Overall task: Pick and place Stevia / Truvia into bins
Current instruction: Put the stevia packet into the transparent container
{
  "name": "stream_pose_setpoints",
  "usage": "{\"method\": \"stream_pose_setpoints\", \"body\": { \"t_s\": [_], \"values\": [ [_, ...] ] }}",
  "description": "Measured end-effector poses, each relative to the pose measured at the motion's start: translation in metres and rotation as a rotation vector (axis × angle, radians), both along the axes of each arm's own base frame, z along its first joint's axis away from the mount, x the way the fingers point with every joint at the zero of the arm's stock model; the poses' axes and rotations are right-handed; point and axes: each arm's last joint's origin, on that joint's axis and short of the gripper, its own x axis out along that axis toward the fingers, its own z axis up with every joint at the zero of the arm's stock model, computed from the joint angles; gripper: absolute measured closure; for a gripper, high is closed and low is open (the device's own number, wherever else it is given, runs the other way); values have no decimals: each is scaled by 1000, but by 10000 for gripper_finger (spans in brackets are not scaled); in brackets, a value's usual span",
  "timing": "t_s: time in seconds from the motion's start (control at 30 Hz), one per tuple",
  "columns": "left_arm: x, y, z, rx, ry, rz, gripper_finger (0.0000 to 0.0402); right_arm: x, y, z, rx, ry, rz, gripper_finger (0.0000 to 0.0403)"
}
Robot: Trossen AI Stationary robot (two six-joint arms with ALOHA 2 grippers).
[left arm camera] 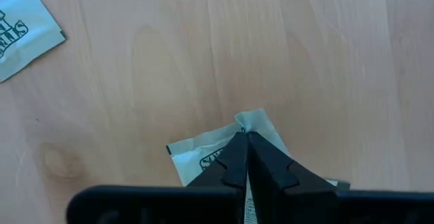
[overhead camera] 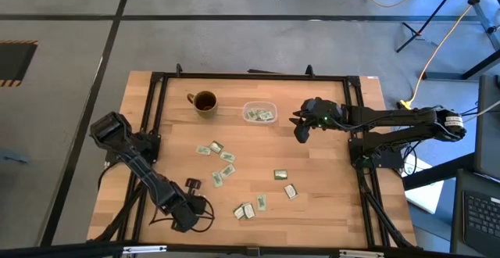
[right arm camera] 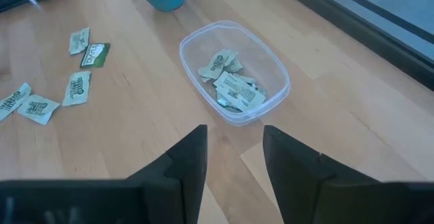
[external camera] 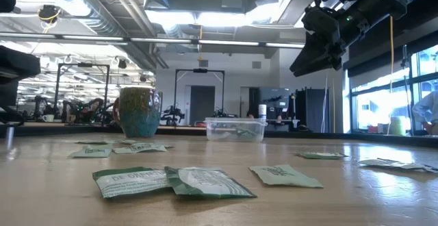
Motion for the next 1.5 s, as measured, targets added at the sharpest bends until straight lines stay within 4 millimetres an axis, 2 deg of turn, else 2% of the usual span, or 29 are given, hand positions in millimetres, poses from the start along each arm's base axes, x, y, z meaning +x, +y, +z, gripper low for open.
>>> {"method": "stream_pose_setpoints", "body": {
  "t_s": [0.13,0.2,0.4,0.47,0.63,0.77,0.9,1.0,1.13,1.3,1.5],
  "values": [
    [6,1,10,26,9,-36,398,0,0,0,-1,1,1,256],
    [16,4,23,17,-31,-14,400,0,0,0,-1,1,1,256],
    [42,40,53,74,-163,89,399,0,0,0,-1,1,2,256],
    [54,61,64,110,-229,130,400,0,0,0,-1,1,1,256],
    [87,126,79,163,-334,265,399,0,0,0,-24,12,19,256],
    [113,180,84,220,-441,306,399,0,0,0,-50,25,40,256],
    [131,226,88,234,-562,320,399,0,0,0,-62,31,50,256],
    [138,252,84,248,-597,303,399,0,0,0,-65,33,52,256],
    [148,275,69,273,-613,294,399,0,0,0,-65,36,52,256],
    [159,295,45,302,-618,317,398,0,0,-1,-60,36,49,256],
    [164,309,21,323,-577,370,399,-1,0,-1,-57,43,48,256]
  ]
}}
